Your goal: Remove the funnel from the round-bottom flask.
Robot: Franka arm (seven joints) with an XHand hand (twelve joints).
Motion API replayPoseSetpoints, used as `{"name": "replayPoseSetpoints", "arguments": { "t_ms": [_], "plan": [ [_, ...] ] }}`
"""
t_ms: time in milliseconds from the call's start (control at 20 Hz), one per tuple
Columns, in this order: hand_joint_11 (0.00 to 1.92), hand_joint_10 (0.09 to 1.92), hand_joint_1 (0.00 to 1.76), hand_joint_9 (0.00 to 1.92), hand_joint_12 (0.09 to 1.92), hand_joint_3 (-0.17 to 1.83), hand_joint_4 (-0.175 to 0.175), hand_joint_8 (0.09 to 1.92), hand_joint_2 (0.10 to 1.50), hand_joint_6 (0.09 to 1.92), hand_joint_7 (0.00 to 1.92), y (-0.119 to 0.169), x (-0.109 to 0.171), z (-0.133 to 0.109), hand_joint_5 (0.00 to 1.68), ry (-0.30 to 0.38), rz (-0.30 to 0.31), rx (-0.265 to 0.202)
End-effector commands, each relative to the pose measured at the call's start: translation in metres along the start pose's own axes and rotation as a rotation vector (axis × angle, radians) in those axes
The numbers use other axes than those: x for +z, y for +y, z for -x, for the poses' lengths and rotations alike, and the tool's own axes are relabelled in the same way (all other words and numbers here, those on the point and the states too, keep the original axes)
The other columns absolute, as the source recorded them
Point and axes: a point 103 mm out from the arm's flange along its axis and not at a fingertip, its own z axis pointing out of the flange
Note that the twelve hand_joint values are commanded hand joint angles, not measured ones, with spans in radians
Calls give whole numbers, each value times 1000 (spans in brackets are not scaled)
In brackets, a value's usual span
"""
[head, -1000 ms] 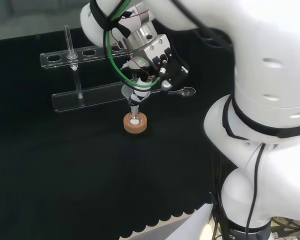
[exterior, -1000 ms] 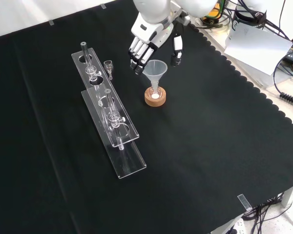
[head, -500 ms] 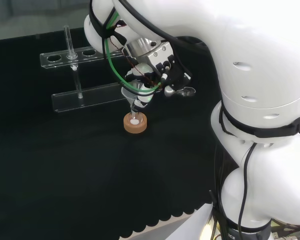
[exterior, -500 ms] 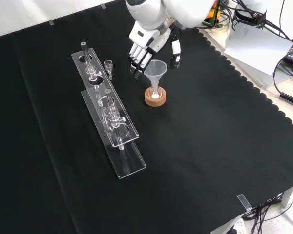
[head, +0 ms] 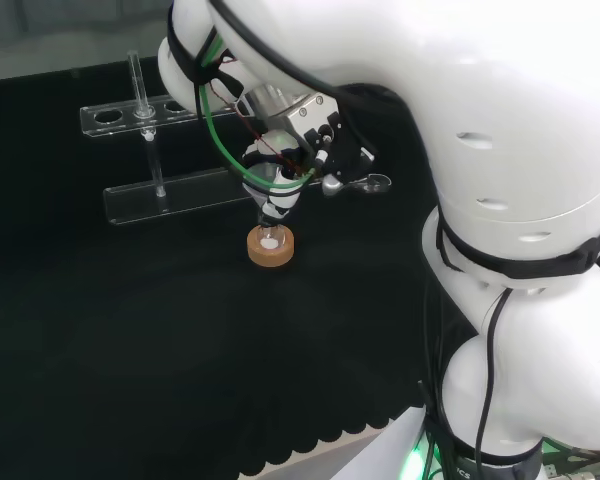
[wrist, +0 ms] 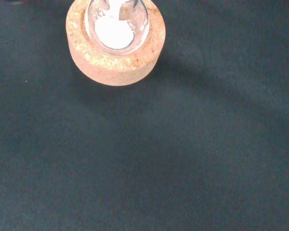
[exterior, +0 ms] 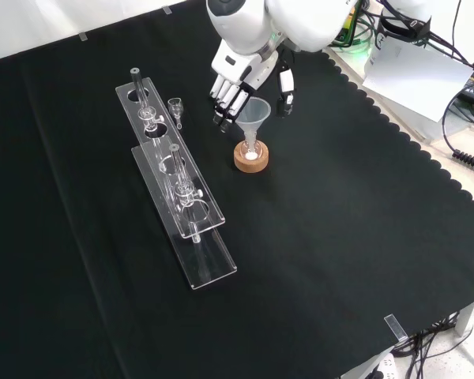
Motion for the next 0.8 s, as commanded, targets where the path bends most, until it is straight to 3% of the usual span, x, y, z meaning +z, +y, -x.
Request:
{"name": "replayPoseSetpoints", "arguments": {
  "t_ms": [50,200,400,800],
  "plan": [
    [406,631,666,536,1401,394,-27,665,705,87,118,2,3,1,271,-67,47,46],
    [557,532,750,783,1316,469,-15,639,737,117,426,-1,-1,0,528,-121,130,91],
    [708,409,811,995,1228,541,40,579,773,461,652,-11,-13,-2,779,-169,235,110],
    [755,371,831,1048,1202,577,58,573,781,638,691,-25,-39,2,805,-157,230,93]
  ]
}}
